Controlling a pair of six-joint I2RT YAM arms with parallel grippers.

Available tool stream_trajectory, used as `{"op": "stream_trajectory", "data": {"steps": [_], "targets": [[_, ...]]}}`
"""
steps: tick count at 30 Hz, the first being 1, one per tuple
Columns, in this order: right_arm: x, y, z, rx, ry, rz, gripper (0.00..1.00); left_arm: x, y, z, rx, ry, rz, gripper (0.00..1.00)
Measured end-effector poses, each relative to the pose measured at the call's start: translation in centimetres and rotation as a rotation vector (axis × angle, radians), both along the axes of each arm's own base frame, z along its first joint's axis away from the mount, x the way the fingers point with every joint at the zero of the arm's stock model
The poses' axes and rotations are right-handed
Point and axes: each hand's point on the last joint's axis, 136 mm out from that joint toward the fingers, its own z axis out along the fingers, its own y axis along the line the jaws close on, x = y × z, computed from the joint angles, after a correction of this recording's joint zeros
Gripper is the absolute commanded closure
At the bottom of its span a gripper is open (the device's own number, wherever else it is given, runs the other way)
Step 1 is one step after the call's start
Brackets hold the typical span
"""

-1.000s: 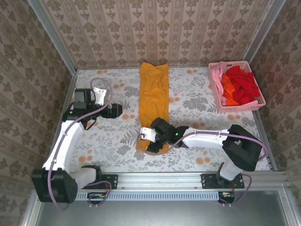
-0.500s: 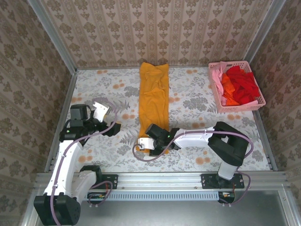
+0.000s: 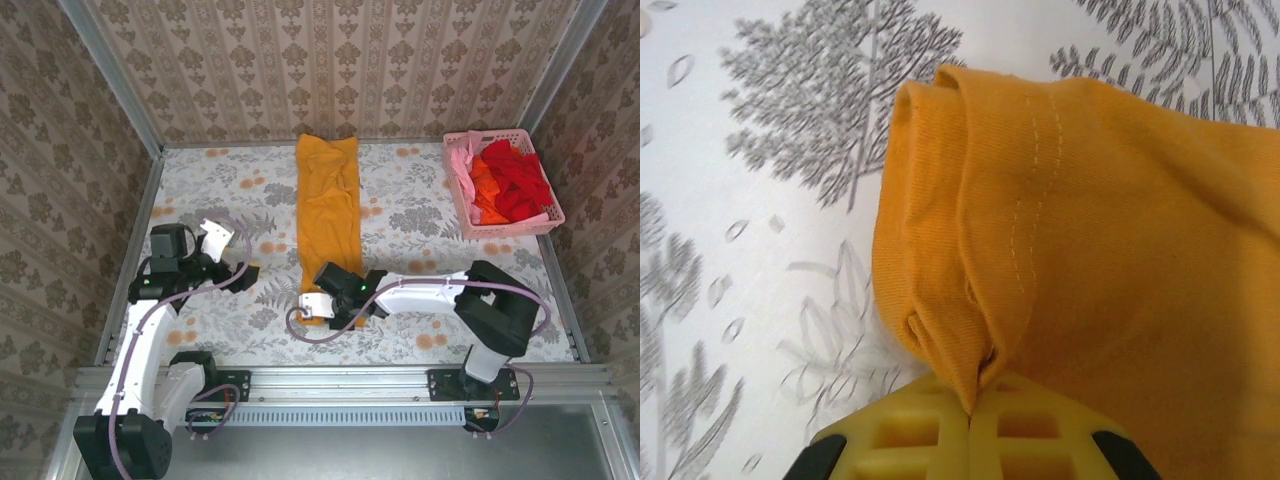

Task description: Fold and stack the t-shirts

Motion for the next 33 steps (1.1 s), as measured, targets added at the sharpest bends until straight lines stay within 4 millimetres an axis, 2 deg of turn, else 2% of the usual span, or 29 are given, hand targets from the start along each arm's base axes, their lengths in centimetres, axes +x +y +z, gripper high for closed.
{"op": "stream_trajectory", "data": {"steps": [8, 11, 15, 18, 20, 26, 33], "targets": [[-2.4, -2.8, 3.5, -0.004, 0.07, -0.006, 1.0, -1.5, -2.1, 0.3, 0.021, -0.109, -0.15, 0.0], [-1.7, -3.9, 4.6, -0.008, 0.092, -0.027, 1.0, -1.9, -2.6, 0.0, 0.027, -0.141, -0.193, 0.0], [2.1, -4.8, 7.4, 0.016, 0.058, -0.079, 1.0, -2.2, -2.9, -0.5, 0.023, -0.155, -0.226, 0.0], [5.3, -4.6, 9.4, 0.041, 0.015, -0.096, 1.0, -2.3, -3.1, -0.4, 0.021, -0.167, -0.243, 0.0], [7.4, -4.4, 10.0, 0.044, -0.005, -0.1, 1.0, -2.3, -3.1, -0.3, 0.022, -0.175, -0.25, 0.0], [13.1, -3.9, 9.3, 0.009, -0.013, -0.095, 1.0, -2.3, -3.3, -0.3, 0.014, -0.188, -0.26, 0.0], [18.6, -2.9, 8.6, 0.008, -0.038, -0.1, 1.0, -2.2, -3.3, -0.6, 0.012, -0.183, -0.265, 0.0]]}}
